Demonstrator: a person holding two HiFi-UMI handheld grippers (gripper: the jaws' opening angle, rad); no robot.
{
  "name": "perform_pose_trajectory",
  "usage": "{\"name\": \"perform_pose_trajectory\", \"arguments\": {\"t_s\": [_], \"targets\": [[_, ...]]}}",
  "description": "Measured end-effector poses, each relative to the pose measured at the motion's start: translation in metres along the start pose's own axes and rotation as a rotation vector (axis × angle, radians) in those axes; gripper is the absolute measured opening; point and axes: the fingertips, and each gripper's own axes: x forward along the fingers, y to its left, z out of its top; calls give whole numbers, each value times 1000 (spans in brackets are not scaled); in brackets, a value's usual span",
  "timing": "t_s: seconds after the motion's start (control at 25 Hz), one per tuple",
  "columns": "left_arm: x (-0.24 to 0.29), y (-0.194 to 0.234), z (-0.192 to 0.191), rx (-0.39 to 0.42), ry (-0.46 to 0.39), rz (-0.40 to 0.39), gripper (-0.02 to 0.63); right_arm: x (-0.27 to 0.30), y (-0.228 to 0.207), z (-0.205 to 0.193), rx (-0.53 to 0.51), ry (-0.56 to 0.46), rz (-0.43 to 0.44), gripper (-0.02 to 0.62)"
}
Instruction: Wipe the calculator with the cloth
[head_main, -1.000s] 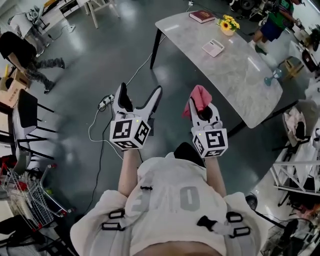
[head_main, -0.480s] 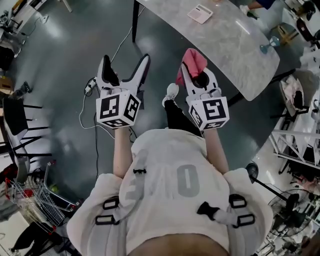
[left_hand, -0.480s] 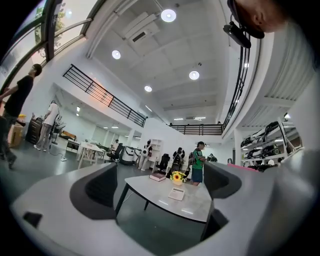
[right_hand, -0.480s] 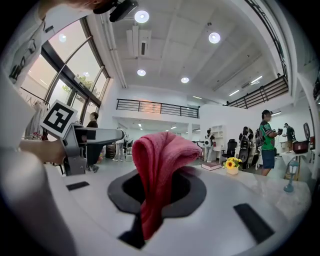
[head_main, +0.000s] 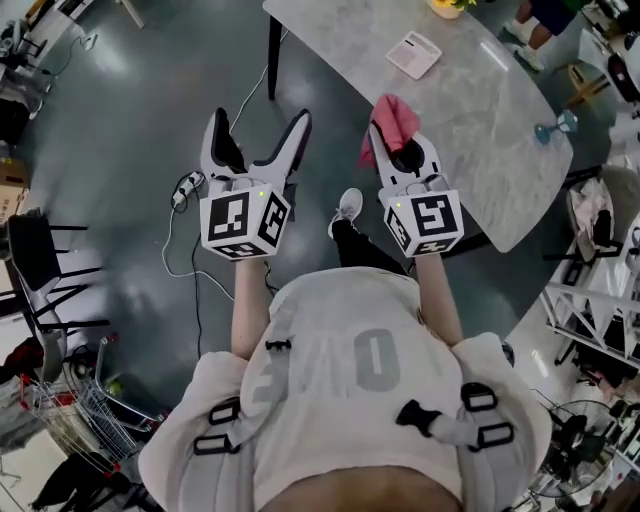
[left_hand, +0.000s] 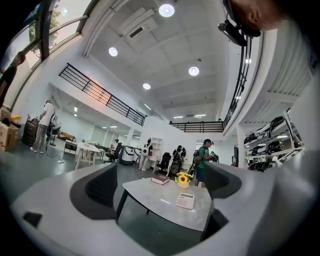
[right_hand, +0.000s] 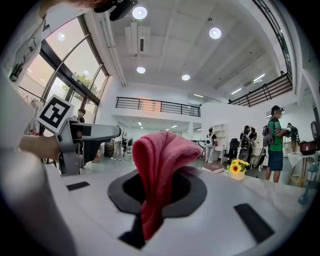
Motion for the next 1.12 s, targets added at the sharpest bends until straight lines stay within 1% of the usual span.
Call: {"name": "perform_pose_trajectory", "arguments": {"t_s": [0.16, 0.28, 0.36, 0.52, 0.64, 0.76, 0.96, 1.12], "targets": [[39, 27, -7, -57, 0, 43, 522, 50, -22, 2, 22, 11, 18, 49], [59, 42, -26, -60, 36, 80, 522, 81, -33, 0, 13, 30, 49, 49], [72, 50, -39, -60, 65, 95, 522, 99, -41, -3, 15, 44, 54, 51], [104, 61, -59, -65, 102, 111, 522, 128, -65, -12, 61, 66, 49, 52], [138, 58, -73, -72, 135, 95, 522, 143, -94, -25, 81, 87, 37, 55], [180, 51, -78, -51, 143, 68, 522, 161, -129, -36, 88, 102, 18, 60], [251, 44, -58, -27, 109, 17, 520, 185, -175, -34, 91, 99, -20, 60], [292, 20, -45, 17, 111, -35, 520, 181, -215, -26, 120, 71, -84, 58]]}}
